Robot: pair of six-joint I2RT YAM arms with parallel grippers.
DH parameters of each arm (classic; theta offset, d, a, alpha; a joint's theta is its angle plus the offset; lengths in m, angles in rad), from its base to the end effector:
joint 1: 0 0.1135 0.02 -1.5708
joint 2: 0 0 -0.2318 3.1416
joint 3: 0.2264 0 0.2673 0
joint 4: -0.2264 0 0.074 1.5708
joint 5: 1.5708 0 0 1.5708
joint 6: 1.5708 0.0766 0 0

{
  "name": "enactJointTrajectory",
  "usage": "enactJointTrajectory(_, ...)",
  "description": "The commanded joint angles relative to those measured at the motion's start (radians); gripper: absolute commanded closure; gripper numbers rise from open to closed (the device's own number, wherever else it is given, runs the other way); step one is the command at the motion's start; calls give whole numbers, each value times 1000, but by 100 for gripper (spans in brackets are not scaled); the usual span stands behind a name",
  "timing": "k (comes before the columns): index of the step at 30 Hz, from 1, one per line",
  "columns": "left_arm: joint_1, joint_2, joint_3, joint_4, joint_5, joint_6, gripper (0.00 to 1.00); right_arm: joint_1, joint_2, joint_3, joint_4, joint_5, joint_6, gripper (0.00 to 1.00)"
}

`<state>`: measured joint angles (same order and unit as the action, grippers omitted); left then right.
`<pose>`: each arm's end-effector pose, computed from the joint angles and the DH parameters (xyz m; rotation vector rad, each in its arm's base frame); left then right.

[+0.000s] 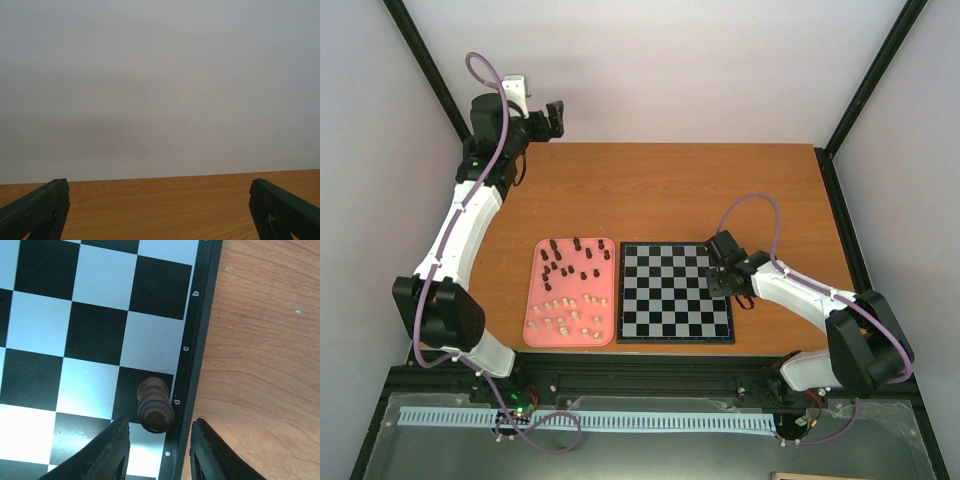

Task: Set up the chess pieces on the board
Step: Place the chess piece on the chessboard.

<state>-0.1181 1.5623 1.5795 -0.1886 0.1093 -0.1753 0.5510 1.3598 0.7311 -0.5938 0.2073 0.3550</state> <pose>0.4214 -0.0584 0.3842 0.0305 1.7510 -0.3099 0.2368 0.1270 0.0955 -0.2181 2.7307 -0.0453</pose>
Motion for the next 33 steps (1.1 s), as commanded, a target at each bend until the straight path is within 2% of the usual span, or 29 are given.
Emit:
enactJointTrajectory(1, -4, -10, 33, -5, 11, 20, 0, 9, -31, -10, 21, -26, -8, 65)
enactJointTrajectory(8, -3, -13, 31, -3, 8, 22, 0, 8, 6, -12, 52, -29, -13, 62)
enactJointTrajectory(33, -3, -6, 34, -3, -1, 25, 0, 9, 85, 7, 111, -55, -19, 62)
